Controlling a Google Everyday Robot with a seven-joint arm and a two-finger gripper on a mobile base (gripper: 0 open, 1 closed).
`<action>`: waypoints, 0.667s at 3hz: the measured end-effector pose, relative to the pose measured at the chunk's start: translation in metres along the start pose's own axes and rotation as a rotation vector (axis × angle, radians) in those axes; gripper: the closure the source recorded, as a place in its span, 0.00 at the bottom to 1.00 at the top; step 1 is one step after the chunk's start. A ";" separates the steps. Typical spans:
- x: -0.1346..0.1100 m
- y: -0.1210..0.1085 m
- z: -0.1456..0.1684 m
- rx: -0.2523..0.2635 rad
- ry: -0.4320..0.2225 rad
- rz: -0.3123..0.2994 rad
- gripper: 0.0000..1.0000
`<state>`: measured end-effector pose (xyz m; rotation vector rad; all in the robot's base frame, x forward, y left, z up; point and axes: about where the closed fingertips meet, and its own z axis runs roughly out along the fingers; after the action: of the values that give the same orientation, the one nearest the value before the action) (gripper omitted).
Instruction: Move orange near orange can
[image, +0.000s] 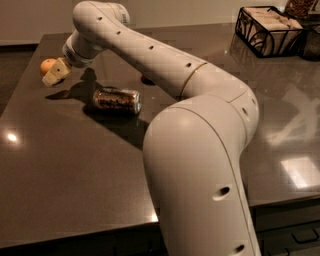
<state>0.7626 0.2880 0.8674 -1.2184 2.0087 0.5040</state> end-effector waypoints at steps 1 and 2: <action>-0.011 0.012 0.023 -0.030 0.004 -0.013 0.00; -0.017 0.015 0.033 -0.038 0.003 -0.016 0.00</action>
Offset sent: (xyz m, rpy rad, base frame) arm 0.0092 0.0488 -0.0054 0.0093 0.0086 0.0431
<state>0.7664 0.3266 0.8573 -1.2580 1.9987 0.5348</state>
